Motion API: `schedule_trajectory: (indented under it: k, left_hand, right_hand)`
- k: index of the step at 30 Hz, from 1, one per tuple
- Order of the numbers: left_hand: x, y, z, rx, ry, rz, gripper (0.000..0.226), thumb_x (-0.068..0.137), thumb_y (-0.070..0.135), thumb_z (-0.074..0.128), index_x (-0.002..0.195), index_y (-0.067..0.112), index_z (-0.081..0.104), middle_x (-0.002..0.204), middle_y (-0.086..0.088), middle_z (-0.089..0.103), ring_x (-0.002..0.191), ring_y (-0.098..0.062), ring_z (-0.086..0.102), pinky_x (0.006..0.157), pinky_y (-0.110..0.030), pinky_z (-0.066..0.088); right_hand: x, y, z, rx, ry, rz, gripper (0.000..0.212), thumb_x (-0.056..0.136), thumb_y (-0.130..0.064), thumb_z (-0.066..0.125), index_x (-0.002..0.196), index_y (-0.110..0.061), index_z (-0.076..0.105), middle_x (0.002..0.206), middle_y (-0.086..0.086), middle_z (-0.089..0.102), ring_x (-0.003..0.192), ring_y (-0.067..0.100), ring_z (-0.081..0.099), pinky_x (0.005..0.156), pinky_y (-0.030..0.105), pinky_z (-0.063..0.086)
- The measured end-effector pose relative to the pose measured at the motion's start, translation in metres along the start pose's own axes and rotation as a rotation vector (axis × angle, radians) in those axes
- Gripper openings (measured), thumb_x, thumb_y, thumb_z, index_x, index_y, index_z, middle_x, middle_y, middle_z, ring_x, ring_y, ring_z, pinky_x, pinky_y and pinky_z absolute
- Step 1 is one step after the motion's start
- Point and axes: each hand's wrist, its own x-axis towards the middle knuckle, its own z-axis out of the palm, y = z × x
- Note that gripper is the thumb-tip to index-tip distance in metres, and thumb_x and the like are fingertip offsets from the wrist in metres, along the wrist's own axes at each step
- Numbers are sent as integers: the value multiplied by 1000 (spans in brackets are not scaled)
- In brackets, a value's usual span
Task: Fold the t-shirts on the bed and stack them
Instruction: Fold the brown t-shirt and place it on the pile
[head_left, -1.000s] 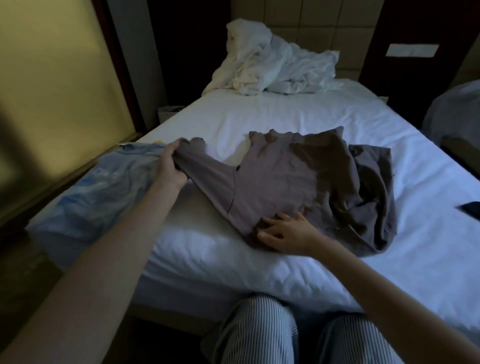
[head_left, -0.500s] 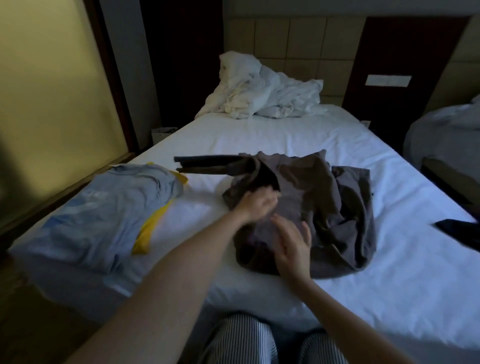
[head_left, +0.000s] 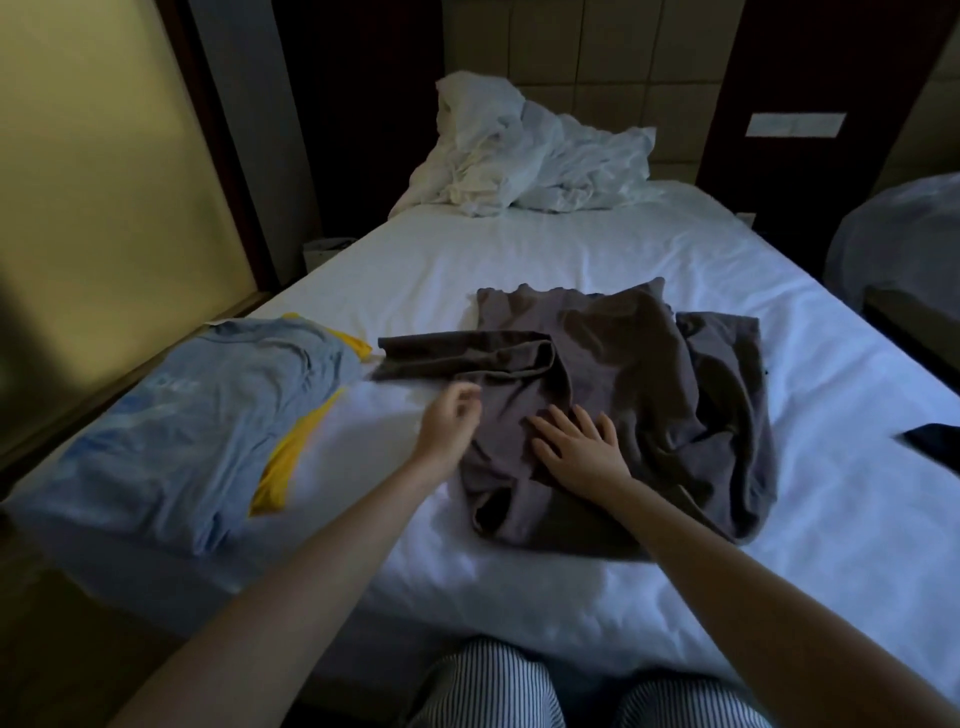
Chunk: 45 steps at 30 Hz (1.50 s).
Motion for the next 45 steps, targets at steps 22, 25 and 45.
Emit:
schedule_trajectory:
  k: [22, 25, 45]
  left_hand:
    - [171, 94, -18, -683, -97, -343, 38, 100, 18, 44, 138, 21, 42, 136, -9, 52, 106, -26, 58, 88, -43, 47]
    - [189, 118, -15, -608, -244, -237, 34, 101, 18, 42, 134, 18, 44, 125, -9, 58, 90, -20, 60, 79, -40, 49]
    - [157, 37, 81, 523, -576, 22, 42, 94, 53, 41, 77, 16, 52, 84, -4, 58, 78, -18, 56, 69, -32, 41]
  right_hand:
    - [116, 28, -78, 645, 328, 124, 57, 90, -36, 56, 141, -22, 35, 134, 4, 51, 119, 26, 52, 99, 48, 42]
    - [150, 34, -94, 888, 209, 179, 92, 72, -53, 69, 146, -30, 21, 143, 4, 41, 126, 29, 47, 102, 49, 41]
    - [164, 114, -41, 1344, 283, 753, 28, 96, -16, 51, 112, 6, 57, 101, 20, 61, 103, 38, 58, 94, 46, 48]
